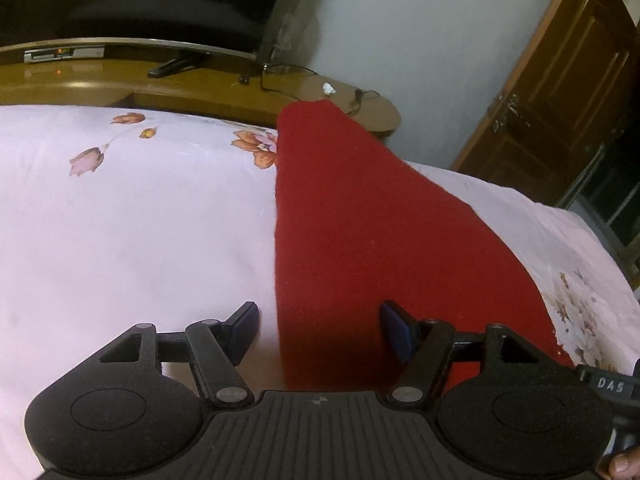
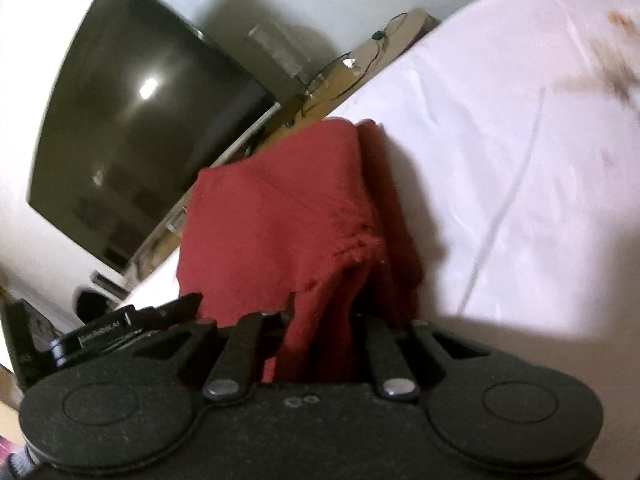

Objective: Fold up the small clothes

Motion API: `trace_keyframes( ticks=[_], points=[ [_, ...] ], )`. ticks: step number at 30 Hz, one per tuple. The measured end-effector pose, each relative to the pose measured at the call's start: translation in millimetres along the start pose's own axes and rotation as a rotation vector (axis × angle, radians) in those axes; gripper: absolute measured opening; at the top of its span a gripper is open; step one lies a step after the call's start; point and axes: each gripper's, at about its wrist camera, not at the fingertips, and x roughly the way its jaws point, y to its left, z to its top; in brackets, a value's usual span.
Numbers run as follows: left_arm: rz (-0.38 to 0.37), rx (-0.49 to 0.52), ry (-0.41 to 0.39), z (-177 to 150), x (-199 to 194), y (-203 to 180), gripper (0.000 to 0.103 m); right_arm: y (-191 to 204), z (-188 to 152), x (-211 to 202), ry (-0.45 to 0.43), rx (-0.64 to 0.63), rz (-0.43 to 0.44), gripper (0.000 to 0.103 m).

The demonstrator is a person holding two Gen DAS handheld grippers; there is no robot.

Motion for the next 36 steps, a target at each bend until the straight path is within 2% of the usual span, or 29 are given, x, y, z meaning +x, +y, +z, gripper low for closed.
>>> trace_keyframes(
  ticks=[2,3,5,6,7,8,11,15,19,20,21,22,24,26,28,29,32,33,34,35,36],
  points=[
    [-0.006,0.023,-0.019,3.8,-8.5,-1.4,0.068,3.2,0.4,-6.0,-0.005,0.002,0.003,0.011],
    [-0.023,0.018,-0.033,5.5,-13.7,0.3,0.068,9.2,1.4,-8.6,-0.006,-0.033,0.004,0.017],
    [-0.049,-0.001,-0.069,10.2,-23.5,7.1,0.068,15.0,6.8,-18.7,-0.022,-0.068,-0.016,0.033],
    [-0.047,-0.005,-0.088,14.0,-26.5,11.3,0.068,16.6,10.4,-24.7,-0.055,-0.087,-0.040,0.048],
    [-0.045,-0.009,-0.097,18.2,-26.9,15.2,0.068,15.1,15.9,-32.0,-0.094,-0.103,-0.040,0.056],
    [-0.043,-0.016,-0.099,22.4,-25.6,18.7,0.068,13.6,24.1,-35.3,-0.129,-0.103,-0.033,0.058],
    [-0.046,-0.026,-0.098,35.2,-15.3,25.4,0.068,2.5,55.5,-27.4,-0.142,-0.049,-0.011,0.051],
    [-0.084,-0.041,-0.055,44.6,7.7,27.1,0.068,-12.9,88.1,10.0,-0.077,-0.004,0.023,0.038],
    [-0.110,-0.062,-0.036,43.4,23.8,29.3,0.068,-21.4,102.6,38.0,0.003,-0.011,0.049,0.036],
    [-0.112,-0.073,-0.039,42.5,26.0,29.6,0.068,-16.7,96.9,44.8,0.018,-0.028,0.042,0.033],
    [-0.109,-0.078,-0.043,42.6,27.8,30.5,0.066,-13.4,95.0,44.6,0.017,-0.060,0.031,0.019],
    [-0.111,-0.077,-0.053,41.2,28.1,29.8,0.052,-8.2,93.2,42.1,-0.015,-0.099,0.016,0.013],
    [-0.110,-0.070,-0.072,38.3,28.2,25.0,0.051,14.5,79.4,19.0,-0.188,-0.238,-0.048,0.009],
    [-0.064,-0.044,-0.076,36.7,32.1,16.3,0.051,40.1,59.5,8.6,-0.299,-0.385,-0.138,0.009],
    [-0.027,-0.029,-0.065,37.3,37.1,10.1,0.051,49.9,45.8,21.5,-0.291,-0.467,-0.260,0.009],
    [-0.014,-0.027,-0.055,39.1,38.3,7.5,0.052,46.7,44.4,29.0,-0.273,-0.457,-0.292,0.009],
    [0.036,0.010,-0.029,44.1,43.3,-0.3,0.059,24.8,48.1,34.9,-0.242,-0.339,-0.322,0.008],
    [0.042,0.008,-0.021,45.2,45.1,-0.6,0.059,21.5,48.6,33.6,-0.240,-0.324,-0.333,0.007],
    [0.047,0.001,-0.017,46.1,46.5,-0.5,0.060,18.3,49.6,32.4,-0.235,-0.314,-0.354,0.002],
    [0.043,-0.007,-0.016,46.1,47.0,0.3,0.060,13.0,52.5,35.4,-0.216,-0.291,-0.409,0.001],
    [0.039,-0.009,-0.016,45.3,45.9,1.1,0.060,3.4,55.3,35.8,-0.195,-0.241,-0.395,0.001]
  ],
)
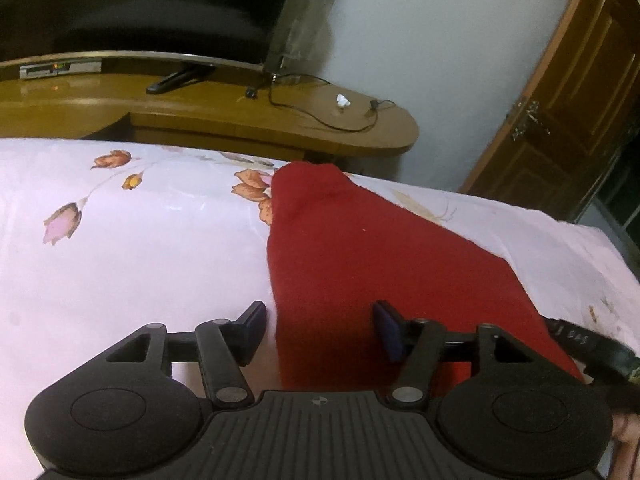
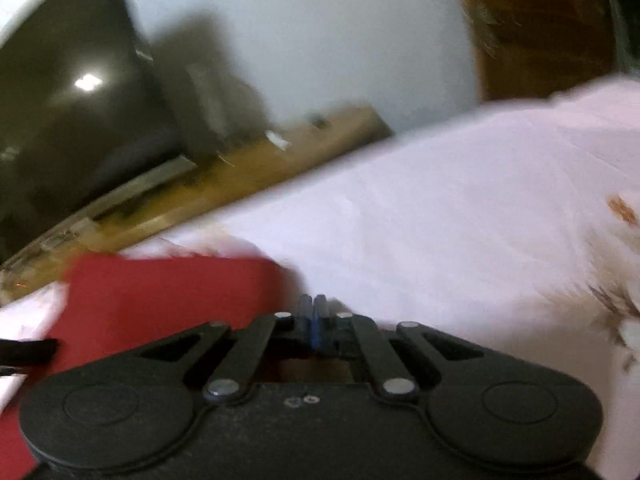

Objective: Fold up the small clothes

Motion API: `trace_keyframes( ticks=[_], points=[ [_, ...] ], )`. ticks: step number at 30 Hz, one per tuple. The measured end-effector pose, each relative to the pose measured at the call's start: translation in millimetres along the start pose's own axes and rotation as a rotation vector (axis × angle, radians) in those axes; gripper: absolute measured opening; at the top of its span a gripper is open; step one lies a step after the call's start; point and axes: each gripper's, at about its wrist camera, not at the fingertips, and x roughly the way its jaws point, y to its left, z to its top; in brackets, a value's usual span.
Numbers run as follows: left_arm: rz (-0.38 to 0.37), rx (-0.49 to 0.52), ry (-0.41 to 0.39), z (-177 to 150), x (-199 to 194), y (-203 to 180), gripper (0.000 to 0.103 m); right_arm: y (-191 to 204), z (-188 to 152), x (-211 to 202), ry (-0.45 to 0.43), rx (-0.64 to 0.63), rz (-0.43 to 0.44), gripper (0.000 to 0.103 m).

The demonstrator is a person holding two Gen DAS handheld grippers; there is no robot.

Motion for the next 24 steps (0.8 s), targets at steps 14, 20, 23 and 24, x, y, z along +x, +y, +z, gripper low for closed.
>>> trace_keyframes(
  ticks=[14,20,23,24],
  points=[
    [0.005,0.141,-0.020,-9.6,-18.4,-21.0,0.064,69.8,-2.4,-70.5,-0.055,-0.342,0.244,0.014],
    [-0.023,0.044,0.052,-9.3,3.9,-10.8,0.082,81.7,-26.5,-36.6,0.027,-0.507,0.024,0.011],
    [-0.011,0.059,0.040,-10.0,-5.5,-12.2,0.082,91.0,-28.1,-37.7,0.028,-0.561,0.009,0.014],
    [-0.007,0.055,0.036,-8.8,-10.8,-12.3,0.082,91.2,-25.3,-40.2,0.022,-0.562,0.008,0.016]
  ],
)
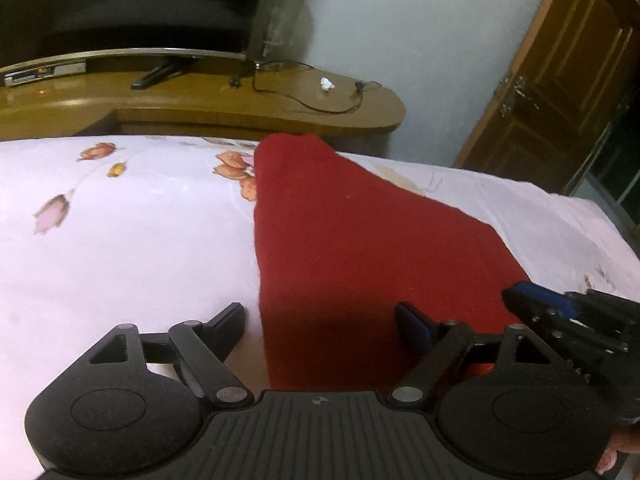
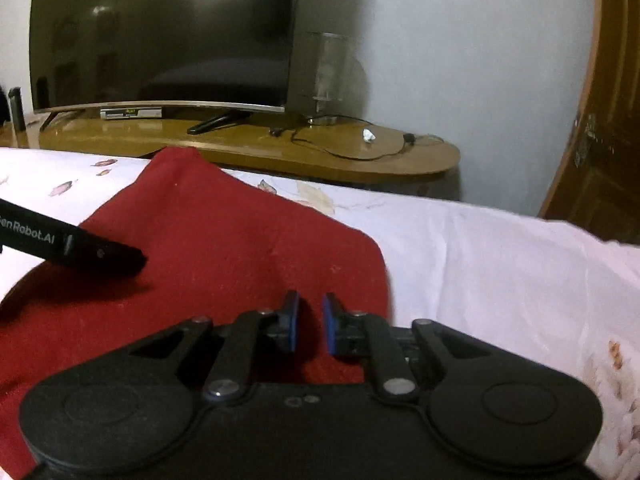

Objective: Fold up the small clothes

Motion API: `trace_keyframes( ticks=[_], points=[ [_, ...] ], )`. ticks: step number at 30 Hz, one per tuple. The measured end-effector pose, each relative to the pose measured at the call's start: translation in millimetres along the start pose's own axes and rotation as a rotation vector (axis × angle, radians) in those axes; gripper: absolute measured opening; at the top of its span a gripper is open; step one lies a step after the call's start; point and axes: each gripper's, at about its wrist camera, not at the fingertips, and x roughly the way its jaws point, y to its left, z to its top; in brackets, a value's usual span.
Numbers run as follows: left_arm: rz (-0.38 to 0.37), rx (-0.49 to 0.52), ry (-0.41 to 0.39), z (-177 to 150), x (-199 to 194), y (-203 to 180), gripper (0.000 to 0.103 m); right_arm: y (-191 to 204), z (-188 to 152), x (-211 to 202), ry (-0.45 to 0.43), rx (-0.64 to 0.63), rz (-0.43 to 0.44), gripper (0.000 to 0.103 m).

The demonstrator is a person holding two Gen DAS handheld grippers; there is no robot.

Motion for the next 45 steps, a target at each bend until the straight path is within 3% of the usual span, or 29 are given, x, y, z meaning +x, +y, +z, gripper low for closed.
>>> trace_keyframes(
  ticks=[6,11,18,21,28,30,35,38,39,41,42,43,45],
  points=[
    [0.012,0.059,-0.045,-1.6,-34.5,-9.4,0.082,-7.8,0.8,-32.8,-0.089,0.073,0.043,0.020],
    [0.013,0.094,-0.074,-9.2,-57.8,-16.9,0.082,-5.9,-3.4,-55.8,-0.103,0.078,0.074,0.020],
    [0.007,0.064,-0.014,-49.4,-64.3,-10.1,0.082,3.5,-18.0,-64.3,-0.071,0.037,0.093,0.020],
    [0.004,0.036,0.002,-66.7,-66.9,-3.4,0.082,9.2,-30.1,-58.4,-0.025,-0.015,0.056,0.020],
    [0.000,0.002,-0.016,-101.6,-92.0,15.0,0.082,6.0,-47.8,-81.8,-0.018,0.011,0.087,0.024],
    [-0.006,-0.009,-0.023,-109.7,-94.5,18.7,0.082,10.8,-58.9,-76.6,0.030,-0.018,0.075,0.023],
    [-0.001,-0.014,-0.065,-115.5,-115.9,25.8,0.082,6.6,-49.6,-89.4,-0.006,0.036,0.074,0.023],
    [0.014,-0.010,-0.052,-117.6,-117.4,34.8,0.082,5.6,-49.2,-102.1,-0.039,0.036,0.106,0.023],
    [0.013,-0.013,-0.061,-115.8,-119.1,38.7,0.082,4.5,-49.6,-103.5,-0.033,0.037,0.120,0.025],
    [-0.016,-0.039,-0.077,-104.6,-119.5,47.3,0.082,-8.5,-47.1,-104.5,-0.032,0.101,0.148,0.043],
    [-0.048,-0.052,-0.083,-97.5,-118.3,51.9,0.082,-19.6,-44.4,-102.1,-0.030,0.157,0.165,0.072],
    [-0.084,-0.070,-0.083,-89.5,-114.9,56.3,0.082,-34.4,-41.3,-98.1,-0.031,0.235,0.186,0.093],
    [-0.159,-0.113,-0.054,-72.3,-101.1,63.5,0.082,-64.1,-37.4,-88.4,-0.031,0.381,0.244,0.087]
  ],
)
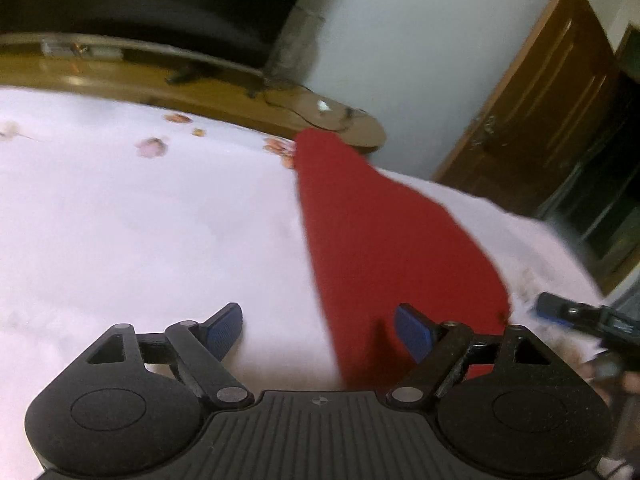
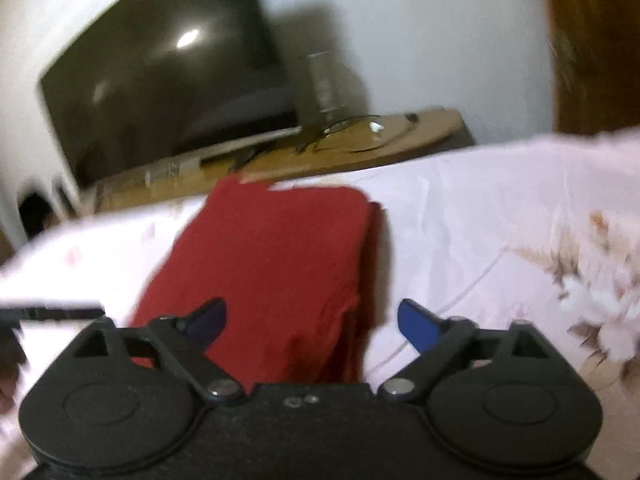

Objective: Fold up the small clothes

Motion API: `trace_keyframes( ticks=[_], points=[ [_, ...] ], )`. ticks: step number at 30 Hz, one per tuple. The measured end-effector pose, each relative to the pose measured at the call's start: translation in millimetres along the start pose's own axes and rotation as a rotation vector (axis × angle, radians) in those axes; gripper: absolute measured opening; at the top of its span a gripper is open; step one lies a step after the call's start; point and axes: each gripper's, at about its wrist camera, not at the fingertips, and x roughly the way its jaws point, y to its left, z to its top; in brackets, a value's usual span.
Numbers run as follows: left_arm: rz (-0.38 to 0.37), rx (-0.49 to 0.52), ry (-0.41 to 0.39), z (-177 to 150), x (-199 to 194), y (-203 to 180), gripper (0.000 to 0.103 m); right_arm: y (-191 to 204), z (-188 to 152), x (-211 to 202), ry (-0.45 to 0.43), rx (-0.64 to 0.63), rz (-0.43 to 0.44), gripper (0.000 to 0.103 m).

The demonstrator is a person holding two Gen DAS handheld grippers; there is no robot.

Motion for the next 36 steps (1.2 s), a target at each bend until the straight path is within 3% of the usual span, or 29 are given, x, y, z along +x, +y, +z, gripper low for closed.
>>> trace_keyframes(
  ticks=[5,8,14,15,16,20,23,27,30,36],
  points=[
    [-0.185,-0.153,0.117,25.5,44.7,19.9,0.082,-70.7,22.1,50.1,0.144,0.341,0.138,0.081],
    [-0.203,-0.170,0.177,27.4,66.8,26.8,0.082,-88.4,20.4,78.6,0.256,0.415,0.249,0.071],
    [-0.244,-0.154,0.188,27.5,88.2,18.8,0.082,-94.7,27.5,104.3,0.280,0.424,0.327,0.066],
    [-0.245,-0.152,0.187,28.8,91.3,17.0,0.080,-95.0,29.1,109.2,0.286,0.420,0.339,0.064],
    [-0.245,-0.147,0.189,29.4,94.1,14.3,0.071,-93.8,30.4,112.3,0.293,0.413,0.346,0.063],
    [-0.233,-0.135,0.171,33.1,104.6,6.6,0.068,-81.2,32.6,123.8,0.305,0.382,0.373,0.061],
    [-0.218,-0.121,0.146,33.1,105.9,3.0,0.063,-78.4,33.7,127.5,0.305,0.378,0.384,0.054],
    [-0.168,-0.048,0.110,30.6,100.5,-10.0,0.055,-71.8,32.2,125.7,0.285,0.342,0.371,0.043],
    [-0.158,-0.052,0.085,31.1,92.8,-14.5,0.049,-58.2,34.4,115.0,0.252,0.271,0.334,0.037],
    [-0.138,0.046,0.056,39.1,68.1,-31.4,0.046,-41.4,41.3,95.7,0.195,0.226,0.311,0.034]
  ],
)
